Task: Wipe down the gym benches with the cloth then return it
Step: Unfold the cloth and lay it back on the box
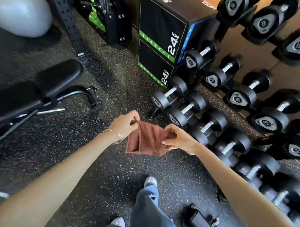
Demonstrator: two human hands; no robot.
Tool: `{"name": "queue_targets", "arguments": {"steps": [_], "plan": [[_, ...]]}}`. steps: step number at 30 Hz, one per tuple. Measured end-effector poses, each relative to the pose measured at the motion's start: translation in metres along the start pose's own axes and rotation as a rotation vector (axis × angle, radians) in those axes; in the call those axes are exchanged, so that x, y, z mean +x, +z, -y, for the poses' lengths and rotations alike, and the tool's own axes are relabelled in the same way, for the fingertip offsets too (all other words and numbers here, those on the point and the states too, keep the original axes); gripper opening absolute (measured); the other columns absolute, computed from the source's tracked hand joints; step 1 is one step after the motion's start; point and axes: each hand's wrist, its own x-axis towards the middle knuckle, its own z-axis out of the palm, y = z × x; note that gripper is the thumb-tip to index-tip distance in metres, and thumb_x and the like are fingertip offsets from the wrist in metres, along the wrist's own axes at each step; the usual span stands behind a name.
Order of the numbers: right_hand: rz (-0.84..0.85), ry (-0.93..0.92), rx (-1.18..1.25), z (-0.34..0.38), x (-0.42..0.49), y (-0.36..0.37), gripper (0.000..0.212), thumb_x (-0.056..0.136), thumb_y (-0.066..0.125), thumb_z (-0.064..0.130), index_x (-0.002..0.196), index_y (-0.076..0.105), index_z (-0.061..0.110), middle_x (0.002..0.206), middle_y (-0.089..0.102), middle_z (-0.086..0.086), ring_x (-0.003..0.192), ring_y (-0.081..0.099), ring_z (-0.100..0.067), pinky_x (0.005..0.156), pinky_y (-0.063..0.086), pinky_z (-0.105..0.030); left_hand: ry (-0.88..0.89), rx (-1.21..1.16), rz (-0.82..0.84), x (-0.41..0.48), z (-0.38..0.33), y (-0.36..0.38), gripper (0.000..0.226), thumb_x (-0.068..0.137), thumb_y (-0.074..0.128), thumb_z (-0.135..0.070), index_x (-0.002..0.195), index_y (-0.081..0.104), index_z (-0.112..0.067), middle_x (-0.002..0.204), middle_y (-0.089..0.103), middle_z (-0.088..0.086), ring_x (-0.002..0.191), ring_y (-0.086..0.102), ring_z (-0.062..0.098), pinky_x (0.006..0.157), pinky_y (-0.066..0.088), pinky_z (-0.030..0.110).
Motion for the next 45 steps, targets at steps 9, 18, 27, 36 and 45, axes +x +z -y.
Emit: {"name": "queue_targets", "arguments": {"steps": [9,18,27,36,45], "plan": [[-0.223,-0.231,-0.637,0.069,0.098,-0.072,0.019,0.078,0.066,0.012,0.096,0.064,0.018,0.093,0.067,-0.006,0.091,0.06,-0.023,0.08,0.049,-0.036,-0.088,0.054,-0.038,0.094,0.002,-0.035,0.028,0.094,0.047,-0.019,0.111,0.062,-0.034,0.112,0.068,-0.004,0.087,0.062,0.019,0.079,0.05,0.034],[-0.185,-0.268,-0.851,0.133,0.194,-0.087,0.014,0.075,0.064,0.02,0.089,0.066,0.018,0.091,0.066,-0.008,0.093,0.056,-0.025,0.075,0.048,-0.036,-0.175,0.133,-0.041,0.164,0.048,-0.074,0.027,0.093,0.048,-0.023,0.116,0.058,-0.033,0.116,0.067,-0.001,0.099,0.063,0.025,0.083,0.051,0.037],[-0.211,-0.189,-0.779,0.22,0.303,-0.059,0.013,0.075,0.065,0.019,0.088,0.062,0.021,0.086,0.067,-0.003,0.078,0.061,-0.021,0.066,0.05,-0.032,0.145,0.611,-0.01,0.256,0.125,-0.174,0.027,0.093,0.042,-0.022,0.119,0.05,-0.022,0.105,0.066,0.003,0.096,0.063,0.025,0.079,0.042,0.035],[-0.32,-0.186,-0.904,0.282,0.369,-0.054,0.018,0.076,0.065,0.03,0.093,0.061,0.027,0.092,0.06,-0.003,0.085,0.057,-0.024,0.065,0.039,-0.027,0.295,0.674,-0.034,0.337,0.173,-0.246,0.022,0.091,0.045,-0.026,0.112,0.052,-0.022,0.099,0.066,-0.003,0.091,0.064,0.021,0.084,0.04,0.035],[-0.253,-0.3,-1.026,0.325,0.463,-0.106,0.035,0.082,0.068,0.045,0.105,0.061,0.02,0.097,0.06,-0.009,0.098,0.053,-0.026,0.078,0.04,-0.033,0.278,0.634,-0.083,0.442,0.196,-0.28,0.023,0.092,0.044,-0.027,0.112,0.054,-0.024,0.098,0.067,-0.006,0.089,0.064,0.017,0.084,0.039,0.033]]}}
